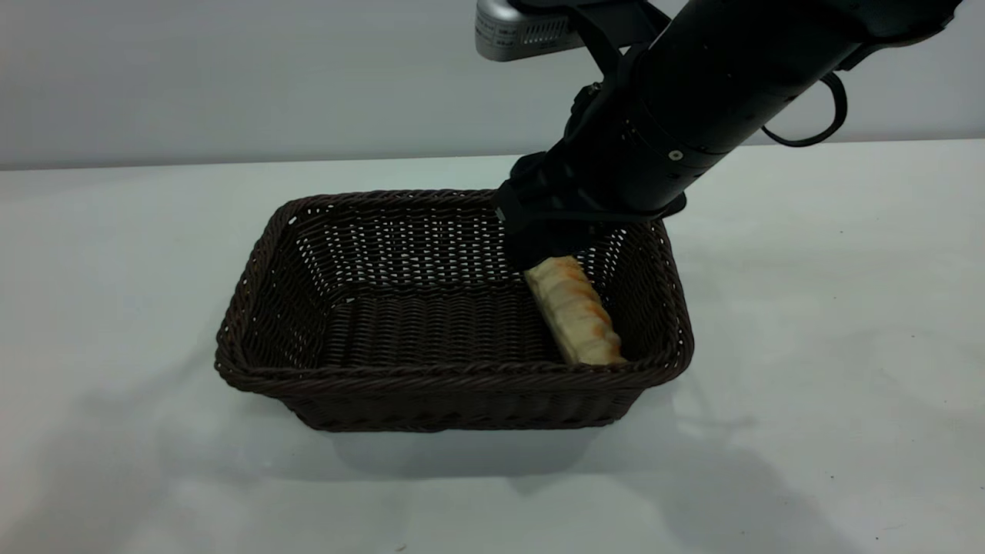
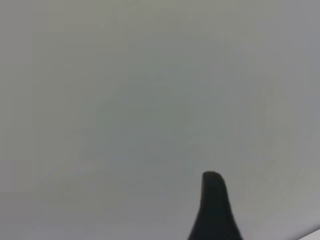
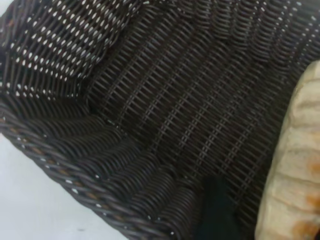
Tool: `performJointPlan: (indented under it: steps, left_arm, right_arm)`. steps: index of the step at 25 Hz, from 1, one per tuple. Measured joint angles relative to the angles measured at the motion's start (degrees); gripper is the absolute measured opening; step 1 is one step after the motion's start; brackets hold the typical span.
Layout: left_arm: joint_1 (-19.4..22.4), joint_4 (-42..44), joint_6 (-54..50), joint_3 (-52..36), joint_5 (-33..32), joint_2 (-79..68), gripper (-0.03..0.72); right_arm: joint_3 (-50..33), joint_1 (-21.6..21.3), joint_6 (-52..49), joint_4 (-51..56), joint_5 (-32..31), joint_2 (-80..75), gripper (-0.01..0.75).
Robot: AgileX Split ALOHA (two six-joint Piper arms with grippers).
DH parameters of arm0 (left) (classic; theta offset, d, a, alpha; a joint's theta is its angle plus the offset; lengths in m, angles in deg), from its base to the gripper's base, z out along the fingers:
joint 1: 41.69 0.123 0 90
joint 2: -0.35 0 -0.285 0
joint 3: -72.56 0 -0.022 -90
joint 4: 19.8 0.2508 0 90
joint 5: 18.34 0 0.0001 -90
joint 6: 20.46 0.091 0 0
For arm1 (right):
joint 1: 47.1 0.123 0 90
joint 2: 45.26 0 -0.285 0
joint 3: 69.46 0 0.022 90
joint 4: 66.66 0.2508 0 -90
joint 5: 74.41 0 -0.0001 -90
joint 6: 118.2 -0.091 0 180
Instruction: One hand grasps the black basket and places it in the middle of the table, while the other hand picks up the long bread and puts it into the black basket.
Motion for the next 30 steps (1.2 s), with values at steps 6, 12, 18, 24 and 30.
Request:
performJointPlan:
  steps: [6, 12, 18, 24, 30]
  left_arm:
    - [0.0, 1.0, 0.0, 0.0, -1.2, 1.7, 0.594]
    - [0.0, 8.5, -5.5, 0.0, -5.1, 9.7, 0.594]
    - [0.0, 16.7, -17.1, -3.8, -6.7, 23.0, 0.594]
    - [0.0, 17.0, -19.4, -12.5, -8.9, 35.2, 0.594]
    - [0.0, 17.1, -23.8, -24.6, -12.0, 45.3, 0.588]
  right_arm:
    - [0.0, 0.0, 0.6, -1.0, -0.8, 7.4, 0.474]
    - [0.0, 0.0, -0.2, -4.4, -9.6, 23.1, 0.384]
    - [0.0, -3.1, -17.8, -27.5, -24.3, 37.3, 0.339]
    - [0.0, -4.5, -33.1, -46.8, -38.1, 49.0, 0.336]
    - [-2.8, -4.5, -34.8, -49.4, -46.9, 60.8, 0.334]
